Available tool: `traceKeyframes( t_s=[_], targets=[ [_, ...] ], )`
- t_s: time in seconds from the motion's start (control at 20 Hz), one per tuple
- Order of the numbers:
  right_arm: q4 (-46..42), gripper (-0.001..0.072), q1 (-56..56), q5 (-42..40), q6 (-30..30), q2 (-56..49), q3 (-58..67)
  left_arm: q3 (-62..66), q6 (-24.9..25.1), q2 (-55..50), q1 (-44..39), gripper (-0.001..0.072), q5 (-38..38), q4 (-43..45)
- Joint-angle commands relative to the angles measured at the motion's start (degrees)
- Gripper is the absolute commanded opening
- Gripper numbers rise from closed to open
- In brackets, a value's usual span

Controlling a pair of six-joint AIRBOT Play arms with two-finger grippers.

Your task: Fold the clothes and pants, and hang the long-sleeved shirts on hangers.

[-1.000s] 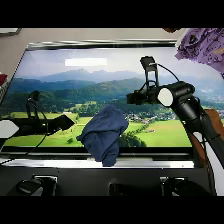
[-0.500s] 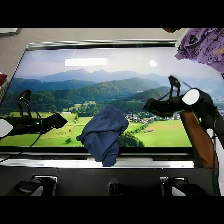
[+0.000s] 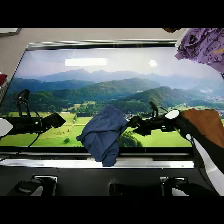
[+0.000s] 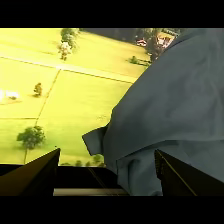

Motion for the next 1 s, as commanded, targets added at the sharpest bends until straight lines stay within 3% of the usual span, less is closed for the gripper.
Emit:
traceKeyframes(
  t_s=[0.0,0.15,0.2,0.25,0.35,0.45,0.55,0.65,0.8,0.95],
  targets=[
    [4.48,0.0614,3.28,-6.97,-1.22,-2.51,-0.70,0.04,0.00,-0.04,0.07,0.0679,0.00,0.13],
    [9.64,0.0570,3.34,-9.51,-2.25,-4.42,-0.70,0.04,0.00,-0.04,0.07,0.0677,0.02,0.13],
    [12.33,0.0521,3.34,-9.49,-3.80,-5.35,-0.70,0.04,0.00,-0.04,0.07,0.0677,0.02,0.13],
    [13.86,0.0432,3.34,-9.55,-5.44,-6.19,-0.70,0.04,0.00,-0.04,0.07,0.0677,0.00,0.13],
    [13.66,0.0174,3.34,-10.08,-7.45,-6.45,-0.68,0.07,-0.07,-0.04,0.07,0.0677,-0.55,-0.04],
    [13.70,0.0022,3.32,-9.81,-7.91,-6.40,-0.57,-0.02,-2.62,-0.35,0.15,0.0677,-2.89,0.02],
    [13.66,0.0021,3.17,-9.40,-7.89,-6.25,-0.57,-2.40,-4.74,-1.60,2.21,0.0678,-3.08,-0.24],
    [13.16,0.0021,3.17,-9.03,-7.93,-5.75,-0.57,-7.08,-2.29,-3.74,5.81,0.0677,0.68,-3.96],
    [12.33,0.0021,3.17,-8.94,-7.87,-4.92,-0.59,-13.77,7.85,-8.87,9.77,0.0673,9.11,-16.06],
    [12.41,0.0021,3.17,-8.90,-7.19,-4.90,-0.59,-15.34,19.08,-16.17,9.77,0.0643,10.97,-27.65]
  ],
)
